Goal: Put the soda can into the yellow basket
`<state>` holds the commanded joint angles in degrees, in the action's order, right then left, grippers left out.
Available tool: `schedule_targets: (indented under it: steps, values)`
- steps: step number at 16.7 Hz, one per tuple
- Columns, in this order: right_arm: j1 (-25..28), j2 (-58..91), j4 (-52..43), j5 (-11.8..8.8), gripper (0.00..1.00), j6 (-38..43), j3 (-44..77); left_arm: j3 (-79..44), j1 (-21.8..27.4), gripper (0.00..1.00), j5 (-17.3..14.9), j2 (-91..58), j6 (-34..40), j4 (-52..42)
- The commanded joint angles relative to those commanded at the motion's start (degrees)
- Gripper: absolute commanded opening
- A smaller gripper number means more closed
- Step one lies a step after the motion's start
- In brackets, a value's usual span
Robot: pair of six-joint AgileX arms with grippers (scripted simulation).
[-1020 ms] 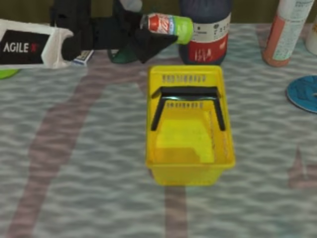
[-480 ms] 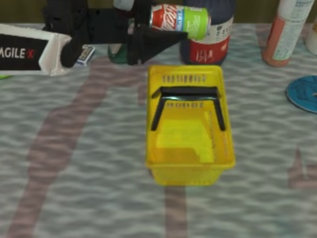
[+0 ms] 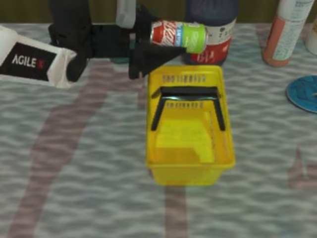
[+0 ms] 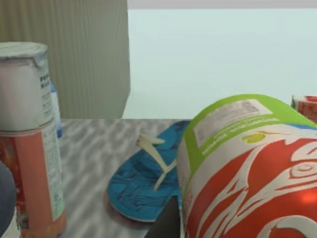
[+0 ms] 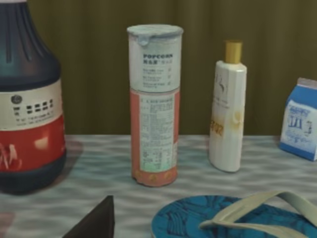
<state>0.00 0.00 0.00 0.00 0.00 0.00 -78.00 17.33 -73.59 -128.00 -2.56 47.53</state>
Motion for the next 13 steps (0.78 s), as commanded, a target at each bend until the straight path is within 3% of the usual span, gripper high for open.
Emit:
schedule_targets:
  steps: [4, 9, 13]
  values:
    - [0.0, 0.0, 0.0, 0.0, 1.0, 0.0, 0.0, 2.16, -0.68, 0.0, 0.07, -6.76, 0.26, 9.56]
    - [0.0, 0.0, 0.0, 0.0, 1.0, 0.0, 0.0, 2.74, -0.83, 0.0, 0.12, -8.25, 0.29, 11.32]
    - [0.0, 0.0, 0.0, 0.0, 1.0, 0.0, 0.0, 2.74, -0.83, 0.3, 0.12, -8.25, 0.29, 11.32]
